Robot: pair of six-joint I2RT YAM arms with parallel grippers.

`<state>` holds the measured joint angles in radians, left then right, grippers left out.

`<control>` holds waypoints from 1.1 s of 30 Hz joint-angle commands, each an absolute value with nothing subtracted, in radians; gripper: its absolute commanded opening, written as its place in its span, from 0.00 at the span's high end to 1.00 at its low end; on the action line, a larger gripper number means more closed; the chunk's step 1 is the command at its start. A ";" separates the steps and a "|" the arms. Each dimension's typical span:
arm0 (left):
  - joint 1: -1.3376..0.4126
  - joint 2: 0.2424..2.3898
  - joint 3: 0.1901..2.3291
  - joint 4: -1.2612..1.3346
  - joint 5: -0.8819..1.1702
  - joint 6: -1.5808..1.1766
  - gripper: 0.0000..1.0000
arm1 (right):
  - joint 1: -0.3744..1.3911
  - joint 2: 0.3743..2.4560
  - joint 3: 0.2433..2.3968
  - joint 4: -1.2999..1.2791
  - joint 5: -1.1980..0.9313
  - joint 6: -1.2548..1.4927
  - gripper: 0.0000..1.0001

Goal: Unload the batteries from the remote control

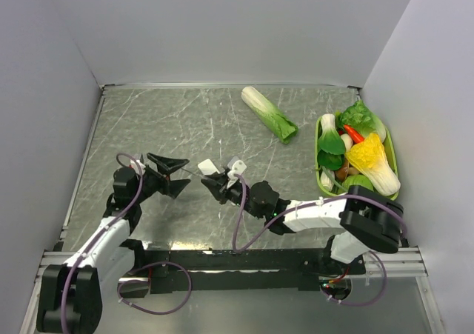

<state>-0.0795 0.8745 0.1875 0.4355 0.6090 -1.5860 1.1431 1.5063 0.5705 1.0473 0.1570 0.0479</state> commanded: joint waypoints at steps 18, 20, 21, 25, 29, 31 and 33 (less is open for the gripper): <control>-0.080 1.317 0.747 -0.055 0.353 -0.890 0.12 | 0.890 1.299 0.951 -0.190 0.021 -0.087 1.00; -0.081 1.379 0.762 0.020 0.440 -0.900 0.16 | 0.890 1.360 0.994 -0.242 0.012 -0.097 1.00; -0.081 1.428 0.761 0.046 0.474 -0.917 0.17 | 0.890 1.371 0.999 -0.238 0.009 -0.094 1.00; -0.101 1.512 0.759 0.113 0.500 -0.920 0.23 | 0.888 1.400 0.976 -0.170 -0.008 -0.078 1.00; -0.149 1.572 0.784 0.095 0.437 -0.897 0.24 | 0.888 1.457 1.017 -0.186 -0.051 -0.068 1.00; -0.161 1.601 0.791 0.097 0.431 -0.894 0.24 | 0.887 1.477 1.019 -0.186 -0.046 -0.067 1.00; -0.170 1.630 0.792 0.107 0.437 -0.896 0.26 | 0.888 1.488 1.025 -0.189 -0.044 -0.063 1.00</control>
<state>-0.1497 1.5932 0.7498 0.0490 0.4377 -0.9211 0.8875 1.4631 0.9726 -0.1867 -0.0250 -0.0677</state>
